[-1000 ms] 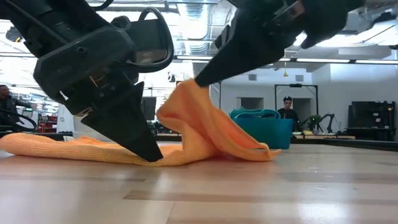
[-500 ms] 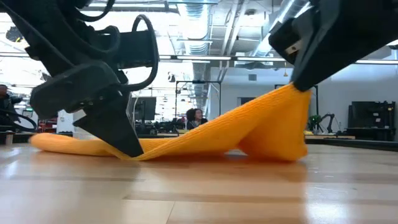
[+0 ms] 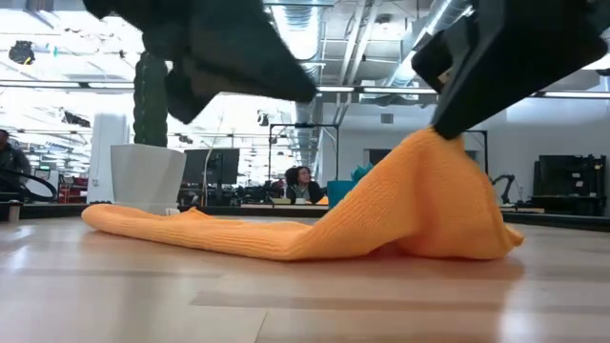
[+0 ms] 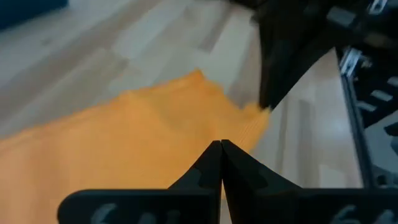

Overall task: Fold microfiber towels
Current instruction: Fold the orange towel

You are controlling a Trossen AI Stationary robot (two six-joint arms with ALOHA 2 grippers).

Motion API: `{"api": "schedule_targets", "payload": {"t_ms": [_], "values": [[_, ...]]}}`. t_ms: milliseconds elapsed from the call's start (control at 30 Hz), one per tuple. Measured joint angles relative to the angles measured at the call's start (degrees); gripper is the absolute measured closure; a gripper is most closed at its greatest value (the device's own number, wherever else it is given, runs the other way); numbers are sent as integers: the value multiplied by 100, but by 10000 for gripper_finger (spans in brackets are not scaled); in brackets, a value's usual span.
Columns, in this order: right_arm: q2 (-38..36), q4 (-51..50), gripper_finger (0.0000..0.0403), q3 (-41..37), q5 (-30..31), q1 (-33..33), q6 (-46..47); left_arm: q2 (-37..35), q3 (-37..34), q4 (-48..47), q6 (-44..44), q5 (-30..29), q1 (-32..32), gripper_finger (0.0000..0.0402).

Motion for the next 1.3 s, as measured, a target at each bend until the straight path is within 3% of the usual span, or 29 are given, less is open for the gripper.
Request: {"api": "schedule_targets", "payload": {"t_ms": [300, 600, 867, 1133, 1300], "values": [[0, 0, 385, 0, -3, 33, 0, 710, -17, 40, -1167, -22, -50, 401], [0, 43, 386, 0, 1, -21, -2, 1301, 411, -104, -1282, 527, -211, 401], [1, 39, 389, 0, -21, -58, -2, 1330, 572, -485, -1554, 519, -262, 402], [1, 42, 388, 0, -25, -81, -18, 845, 561, -1567, -2029, -344, -537, 401], [0, 40, 387, 0, -25, -82, -16, 1007, 557, -1215, -1890, -432, -398, 401]]}}
